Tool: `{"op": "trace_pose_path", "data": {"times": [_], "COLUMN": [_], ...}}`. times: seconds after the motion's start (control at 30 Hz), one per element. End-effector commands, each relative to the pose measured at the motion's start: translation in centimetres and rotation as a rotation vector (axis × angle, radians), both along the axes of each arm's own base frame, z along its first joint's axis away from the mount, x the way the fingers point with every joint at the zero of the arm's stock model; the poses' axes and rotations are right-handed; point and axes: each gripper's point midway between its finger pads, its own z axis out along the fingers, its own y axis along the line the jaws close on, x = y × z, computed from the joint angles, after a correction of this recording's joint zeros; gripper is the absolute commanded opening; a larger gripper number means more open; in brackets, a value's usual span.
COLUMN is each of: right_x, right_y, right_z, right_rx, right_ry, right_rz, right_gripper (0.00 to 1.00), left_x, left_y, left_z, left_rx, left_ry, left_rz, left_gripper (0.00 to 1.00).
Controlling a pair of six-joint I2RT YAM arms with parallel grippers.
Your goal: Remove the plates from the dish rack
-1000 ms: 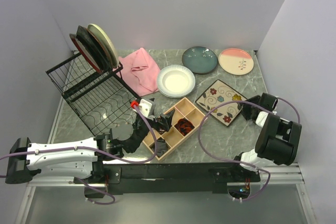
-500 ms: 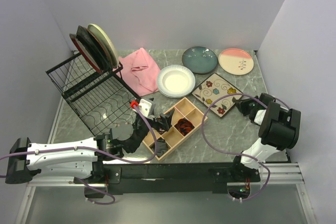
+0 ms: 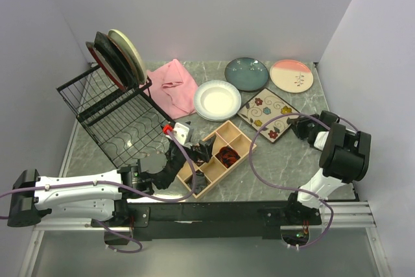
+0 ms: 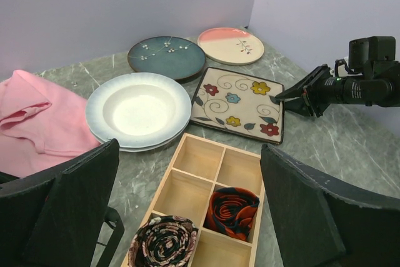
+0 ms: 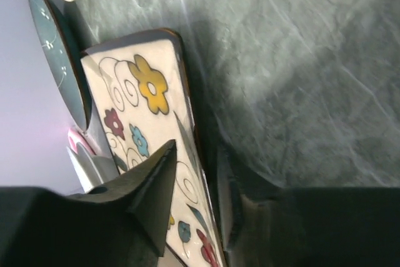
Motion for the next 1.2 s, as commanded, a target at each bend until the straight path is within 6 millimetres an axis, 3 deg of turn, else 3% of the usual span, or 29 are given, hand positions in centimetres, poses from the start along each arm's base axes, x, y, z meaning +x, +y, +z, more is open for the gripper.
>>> {"op": "trace_pose_path", "data": {"times": [0.0,0.17,0.27,0.3,0.37,0.5,0.53,0.57,0.6,0.63,0.67,0.7,0.73,0.77,0.8,0.87,0.9,0.97,1.0,1.07,1.1,1.17], "right_x": [0.5,-0.5,-1.3,-1.6,-2.2,-2.8,-2.5,-2.8,-2.8,-2.5,-3.0,-2.9,-3.1,-3.4,-4.3,-5.5,-7.1,-8.3,-9.0,-10.1,-10.3,-10.8], "right_y": [-0.7,-1.5,-1.9,-2.0,-1.8,-1.3,-1.1,0.1,0.8,1.4,2.3,5.0,6.2,7.9,12.0,15.1,18.0,19.9,20.4,21.9,22.2,22.6], "right_z": [0.4,1.8,3.0,3.2,4.4,7.1,9.4,9.9,11.0,13.9,14.7,16.0,18.9,20.3,22.1,23.6,24.6,24.4,24.7,23.7,23.4,22.6], "right_rx": [-0.041,-0.108,-0.152,-0.163,-0.180,-0.242,-0.272,-0.279,-0.301,-0.349,-0.366,-0.393,-0.425,-0.439,-0.444,-0.457,-0.448,-0.460,-0.458,-0.453,-0.462,-0.473], "right_ry": [0.013,0.053,0.071,0.072,0.055,0.027,-0.025,-0.019,-0.043,-0.113,-0.107,-0.142,-0.217,-0.268,-0.344,-0.405,-0.462,-0.505,-0.535,-0.551,-0.551,-0.533], "right_rz": [0.000,-0.020,-0.033,-0.038,-0.042,-0.020,-0.015,0.014,0.034,0.040,0.059,0.132,0.150,0.192,0.297,0.369,0.456,0.508,0.525,0.583,0.605,0.641], "right_gripper": [0.45,0.63,0.82,1.00,1.00,1.00,1.00,1.00,1.00,1.00,1.00,1.00,1.00,1.00,1.00,1.00,1.00,1.00,1.00,1.00,1.00,1.00], "left_x": [0.1,-0.2,-0.3,-0.3,-0.3,-0.3,-0.4,-0.3,-0.2,0.3,0.6,0.9,1.7,2.3,2.7,4.8,5.5,7.3,7.8,9.0,9.2,10.5], "left_y": [0.2,0.0,-0.1,-0.1,-0.2,0.0,0.1,0.1,0.4,0.8,0.7,0.9,1.5,1.5,2.0,2.8,3.7,5.4,6.2,8.0,9.0,12.7], "left_z": [1.3,1.4,1.6,1.8,2.0,4.7,5.4,5.4,6.9,7.3,6.7,8.5,8.8,9.0,10.1,10.7,11.7,11.9,13.1,13.3,15.0,15.9], "left_rx": [-0.046,-0.057,-0.067,-0.073,-0.076,-0.166,-0.190,-0.180,-0.209,-0.216,-0.166,-0.190,-0.185,-0.174,-0.166,-0.215,-0.229,-0.225,-0.240,-0.216,-0.255,-0.289], "left_ry": [-0.010,-0.006,-0.005,-0.007,-0.008,-0.007,0.000,0.012,0.014,0.025,0.043,0.042,0.053,0.064,0.081,0.143,0.146,0.141,0.134,0.153,0.147,0.157], "left_rz": [0.007,-0.009,-0.022,-0.024,-0.022,-0.022,-0.026,-0.024,-0.014,0.014,0.030,0.043,0.081,0.100,0.117,0.142,0.171,0.266,0.295,0.350,0.353,0.419], "left_gripper": [1.00,0.99,0.99,0.99,0.99,0.99,1.00,1.00,0.99,0.99,1.00,0.99,0.99,0.99,1.00,0.88,0.84,0.80,0.80,0.79,0.77,0.65]}}
